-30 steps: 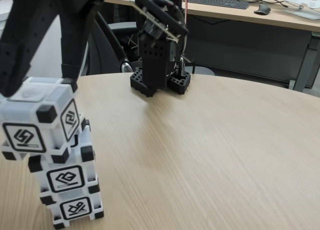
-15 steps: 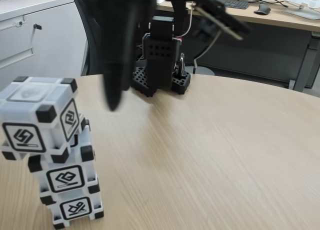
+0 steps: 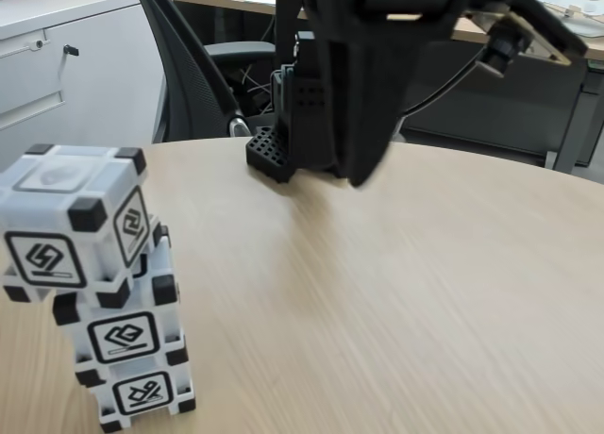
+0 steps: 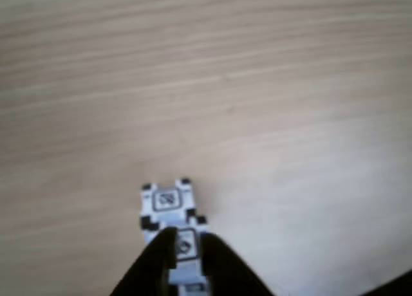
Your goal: Stack cubes from left to right.
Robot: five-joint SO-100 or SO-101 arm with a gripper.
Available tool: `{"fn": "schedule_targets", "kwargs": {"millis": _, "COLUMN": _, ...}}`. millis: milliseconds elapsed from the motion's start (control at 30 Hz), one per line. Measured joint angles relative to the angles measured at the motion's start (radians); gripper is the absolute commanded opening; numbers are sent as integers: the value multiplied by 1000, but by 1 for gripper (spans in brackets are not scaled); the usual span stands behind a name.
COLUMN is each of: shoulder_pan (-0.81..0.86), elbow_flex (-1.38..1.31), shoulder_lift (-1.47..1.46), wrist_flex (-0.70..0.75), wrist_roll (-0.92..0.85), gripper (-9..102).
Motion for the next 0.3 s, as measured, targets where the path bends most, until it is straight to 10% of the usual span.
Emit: {"fn": "schedule_targets", "kwargs": {"millis": 300, "shoulder_pan": -20, "elbow_flex": 0, "shoulder_lift": 72, "wrist_flex": 0, "wrist_roll": 20, "gripper": 0}}
